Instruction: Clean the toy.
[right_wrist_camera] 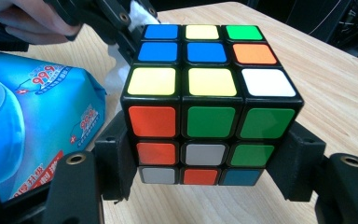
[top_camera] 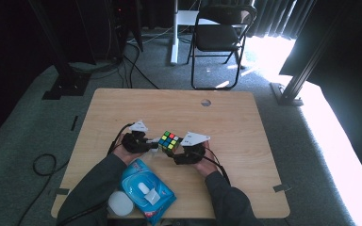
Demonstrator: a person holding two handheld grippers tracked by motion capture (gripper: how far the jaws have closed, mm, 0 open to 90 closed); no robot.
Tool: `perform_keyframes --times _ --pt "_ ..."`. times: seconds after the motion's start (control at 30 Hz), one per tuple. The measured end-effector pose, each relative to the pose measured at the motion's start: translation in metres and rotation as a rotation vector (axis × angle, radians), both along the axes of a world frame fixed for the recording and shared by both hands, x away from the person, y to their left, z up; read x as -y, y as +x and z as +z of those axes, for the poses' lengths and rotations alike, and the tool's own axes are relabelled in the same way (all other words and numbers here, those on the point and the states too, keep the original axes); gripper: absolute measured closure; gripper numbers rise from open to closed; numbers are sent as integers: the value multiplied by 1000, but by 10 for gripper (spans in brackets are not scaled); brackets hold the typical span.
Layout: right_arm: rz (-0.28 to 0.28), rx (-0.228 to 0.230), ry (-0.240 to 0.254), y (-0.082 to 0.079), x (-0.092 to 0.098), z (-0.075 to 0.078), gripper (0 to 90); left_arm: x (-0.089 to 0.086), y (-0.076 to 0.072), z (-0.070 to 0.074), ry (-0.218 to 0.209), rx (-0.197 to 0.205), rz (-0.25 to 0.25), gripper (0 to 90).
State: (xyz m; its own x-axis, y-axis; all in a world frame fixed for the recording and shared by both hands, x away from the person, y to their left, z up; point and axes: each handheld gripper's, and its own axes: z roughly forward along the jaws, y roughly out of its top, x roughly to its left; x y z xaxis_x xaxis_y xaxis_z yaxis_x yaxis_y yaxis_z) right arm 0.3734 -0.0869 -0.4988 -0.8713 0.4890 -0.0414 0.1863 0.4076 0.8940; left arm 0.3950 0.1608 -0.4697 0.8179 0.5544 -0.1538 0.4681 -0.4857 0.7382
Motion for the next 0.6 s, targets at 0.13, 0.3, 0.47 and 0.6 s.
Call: perform_keyframes --times 0.13,0.3,0.47,0.6 --pt "0 -5 1 0 0 -2 343 -1 -1 3 -17 6 0 811" --pt "0 -13 -4 1 0 -4 343 -4 -1 8 -55 6 3 810" --pt "11 -18 -10 0 -2 -6 343 -6 -1 14 -86 13 4 810" --pt "27 -16 -24 -2 -5 -7 342 -7 0 18 -104 19 7 811"
